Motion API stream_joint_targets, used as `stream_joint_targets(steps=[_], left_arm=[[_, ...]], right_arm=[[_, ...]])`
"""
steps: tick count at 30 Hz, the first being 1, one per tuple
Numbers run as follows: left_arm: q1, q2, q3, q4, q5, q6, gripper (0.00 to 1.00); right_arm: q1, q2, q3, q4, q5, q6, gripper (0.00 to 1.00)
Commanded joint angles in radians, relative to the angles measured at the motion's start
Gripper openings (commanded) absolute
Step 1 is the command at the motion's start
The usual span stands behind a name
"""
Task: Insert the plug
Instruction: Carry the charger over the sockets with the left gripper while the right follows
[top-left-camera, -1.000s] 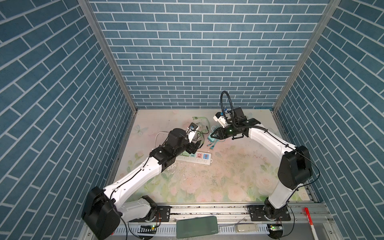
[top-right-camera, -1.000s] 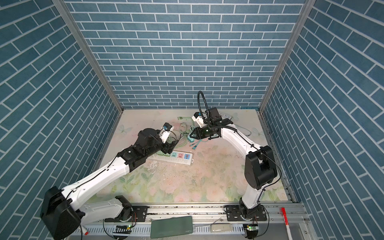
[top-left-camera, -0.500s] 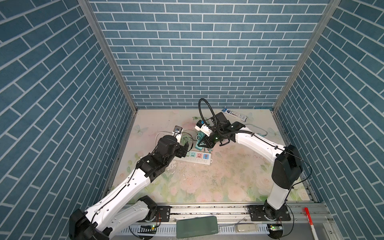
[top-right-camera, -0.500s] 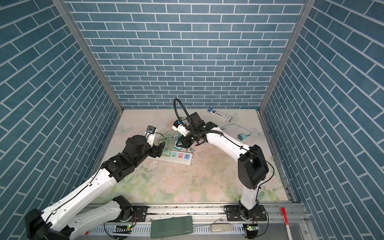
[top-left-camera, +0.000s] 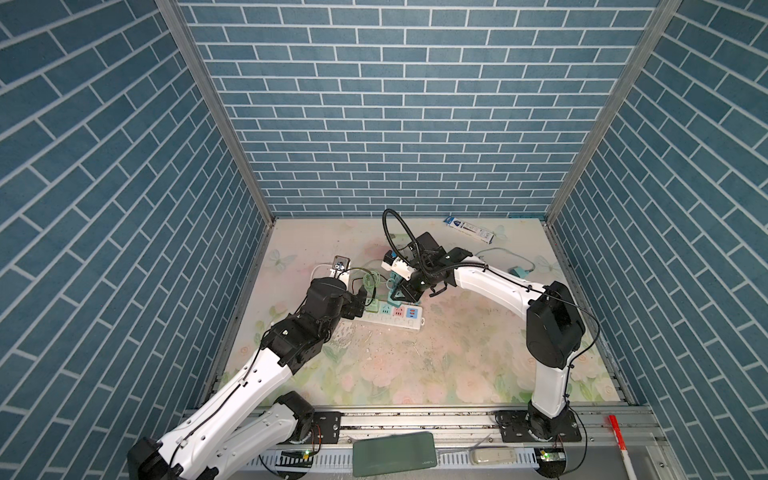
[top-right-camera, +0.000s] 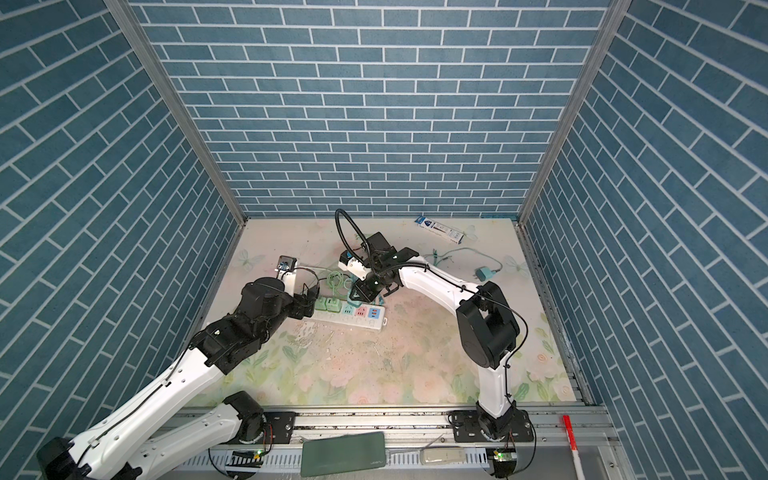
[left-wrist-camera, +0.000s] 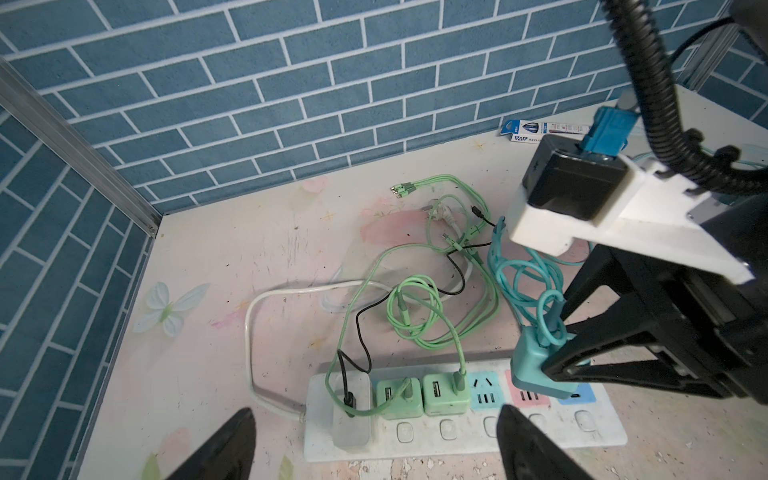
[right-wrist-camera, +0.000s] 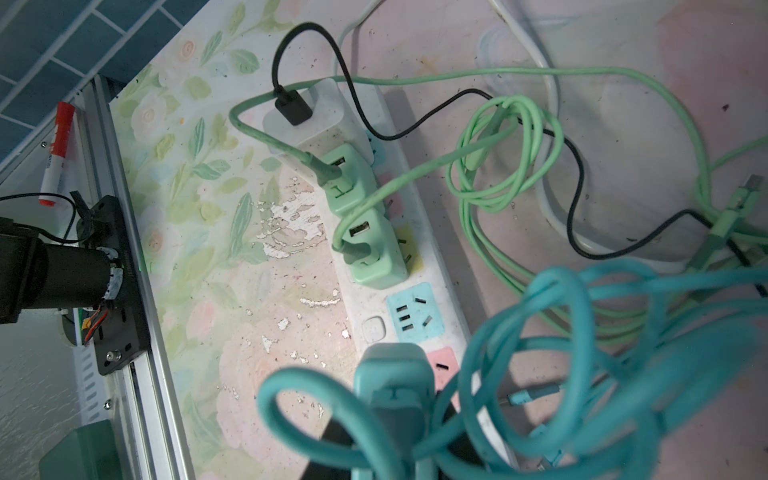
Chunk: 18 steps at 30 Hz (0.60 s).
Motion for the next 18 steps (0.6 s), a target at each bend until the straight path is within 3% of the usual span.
stream_joint_targets(steps=[1,18], left_arm=[[0.006,0.006,-0.011,-0.010,-0.008,-0.019,0.91],[0.006,0.003,-0.025,0.001,-0.017,-0.044,0.91]], right_arm=[[0.006,0.015,0.035,0.012,0.008,-0.060,0.00],[0.088,0.030,-0.040,0.120,0.115,-0.142,0.00]])
